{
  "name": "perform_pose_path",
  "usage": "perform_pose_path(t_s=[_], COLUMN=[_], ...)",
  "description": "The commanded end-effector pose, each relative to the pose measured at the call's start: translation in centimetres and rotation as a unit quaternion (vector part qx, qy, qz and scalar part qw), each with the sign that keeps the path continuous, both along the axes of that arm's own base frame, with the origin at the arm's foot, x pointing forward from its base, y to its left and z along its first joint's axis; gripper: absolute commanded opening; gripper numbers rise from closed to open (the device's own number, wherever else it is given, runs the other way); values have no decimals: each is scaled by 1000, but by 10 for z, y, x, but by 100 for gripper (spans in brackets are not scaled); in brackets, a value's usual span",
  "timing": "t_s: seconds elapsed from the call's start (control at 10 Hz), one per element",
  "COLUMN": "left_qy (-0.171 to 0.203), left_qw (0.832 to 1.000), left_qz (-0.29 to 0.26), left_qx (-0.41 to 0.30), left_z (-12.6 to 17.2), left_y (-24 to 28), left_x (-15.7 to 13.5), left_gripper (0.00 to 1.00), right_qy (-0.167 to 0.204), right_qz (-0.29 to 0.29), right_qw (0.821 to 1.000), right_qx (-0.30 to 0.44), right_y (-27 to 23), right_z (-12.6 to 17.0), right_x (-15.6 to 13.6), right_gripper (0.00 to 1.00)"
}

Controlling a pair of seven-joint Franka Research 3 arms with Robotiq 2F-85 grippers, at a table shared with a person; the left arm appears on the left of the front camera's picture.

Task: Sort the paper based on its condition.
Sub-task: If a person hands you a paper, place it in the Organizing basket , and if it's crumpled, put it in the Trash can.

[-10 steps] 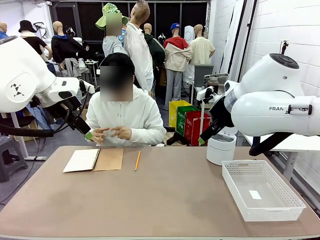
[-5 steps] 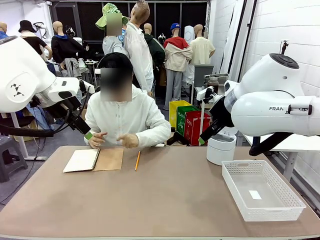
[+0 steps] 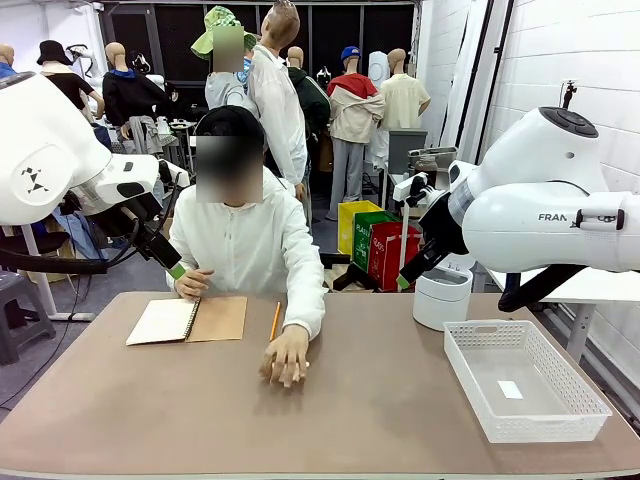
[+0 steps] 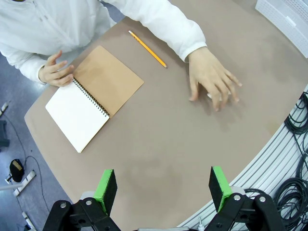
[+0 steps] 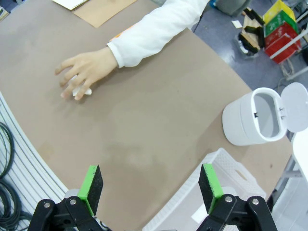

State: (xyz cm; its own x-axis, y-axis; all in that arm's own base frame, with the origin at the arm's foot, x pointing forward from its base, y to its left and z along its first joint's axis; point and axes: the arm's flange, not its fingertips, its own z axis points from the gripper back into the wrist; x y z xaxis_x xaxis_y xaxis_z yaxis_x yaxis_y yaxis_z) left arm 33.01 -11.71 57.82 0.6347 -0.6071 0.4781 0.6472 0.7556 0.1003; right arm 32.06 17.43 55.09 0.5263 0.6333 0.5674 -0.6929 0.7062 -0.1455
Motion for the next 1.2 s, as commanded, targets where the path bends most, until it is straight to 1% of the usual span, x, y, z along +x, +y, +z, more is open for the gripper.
perform_pose_path(t_s=[0.0,1.1], left_qy=[2,2], left_qw=[1000,1000], left_qz=[-8,-8], left_qx=[-6,-6], left_z=[1,1], left_y=[0,0], left_x=[-1,-1], left_gripper=[100,100], right_qy=[1,1], right_qz=[1,1], right_qw=[1000,1000], right_qx=[1,1], right_y=[0,0], right_z=[0,0], right_x=[0,0], right_gripper=[100,100])
